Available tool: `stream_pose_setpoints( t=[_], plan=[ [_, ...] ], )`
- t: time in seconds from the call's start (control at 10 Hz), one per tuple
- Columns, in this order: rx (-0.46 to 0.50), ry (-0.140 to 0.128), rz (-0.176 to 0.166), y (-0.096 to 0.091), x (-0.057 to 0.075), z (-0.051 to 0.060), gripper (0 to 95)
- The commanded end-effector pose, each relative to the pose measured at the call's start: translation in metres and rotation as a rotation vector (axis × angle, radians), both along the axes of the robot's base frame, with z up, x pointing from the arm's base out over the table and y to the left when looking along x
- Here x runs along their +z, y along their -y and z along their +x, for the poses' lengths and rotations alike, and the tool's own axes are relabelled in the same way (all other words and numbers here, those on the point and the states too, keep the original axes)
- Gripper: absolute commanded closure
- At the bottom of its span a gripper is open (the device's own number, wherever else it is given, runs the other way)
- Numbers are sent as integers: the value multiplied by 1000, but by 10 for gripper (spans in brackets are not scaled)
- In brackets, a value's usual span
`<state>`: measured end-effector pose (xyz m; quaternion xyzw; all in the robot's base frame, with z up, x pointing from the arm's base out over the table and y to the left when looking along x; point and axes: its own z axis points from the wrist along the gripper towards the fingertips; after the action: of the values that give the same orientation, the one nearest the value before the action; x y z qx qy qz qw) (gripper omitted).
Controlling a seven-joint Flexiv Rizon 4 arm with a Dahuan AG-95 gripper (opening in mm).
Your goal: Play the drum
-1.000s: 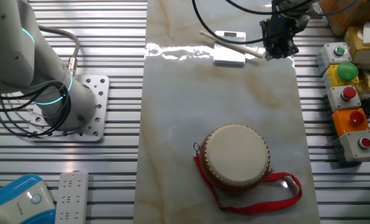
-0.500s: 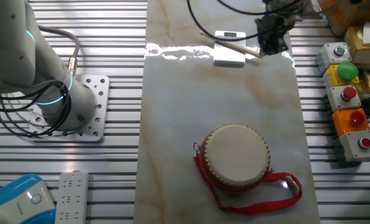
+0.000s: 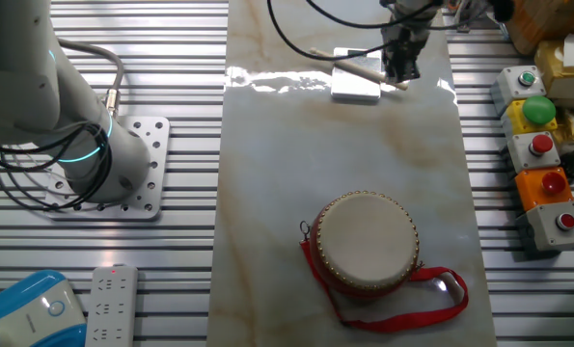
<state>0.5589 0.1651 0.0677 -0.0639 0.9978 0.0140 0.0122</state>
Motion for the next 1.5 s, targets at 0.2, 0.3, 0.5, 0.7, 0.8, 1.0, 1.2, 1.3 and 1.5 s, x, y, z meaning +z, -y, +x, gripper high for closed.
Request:
stream_pose_setpoints(
  t=[0.2, 0.3, 0.5, 0.7, 0.8, 1.0, 1.2, 1.3, 1.5],
  plan=[
    [-210, -46, 22, -13, -16, -15, 950],
    [-234, -54, 24, -15, -16, -16, 950],
    [-309, -66, 22, -37, -11, -14, 950],
    [-334, -69, 23, -51, -2, -14, 950],
    [-345, -71, 26, -55, -2, -14, 950],
    [-381, -100, 19, -59, -4, -14, 950],
    [-381, -102, 10, -57, -8, -22, 950],
    [-382, -99, 8, -54, -13, -31, 950],
    [-382, -96, 6, -51, -16, -37, 950]
  ],
)
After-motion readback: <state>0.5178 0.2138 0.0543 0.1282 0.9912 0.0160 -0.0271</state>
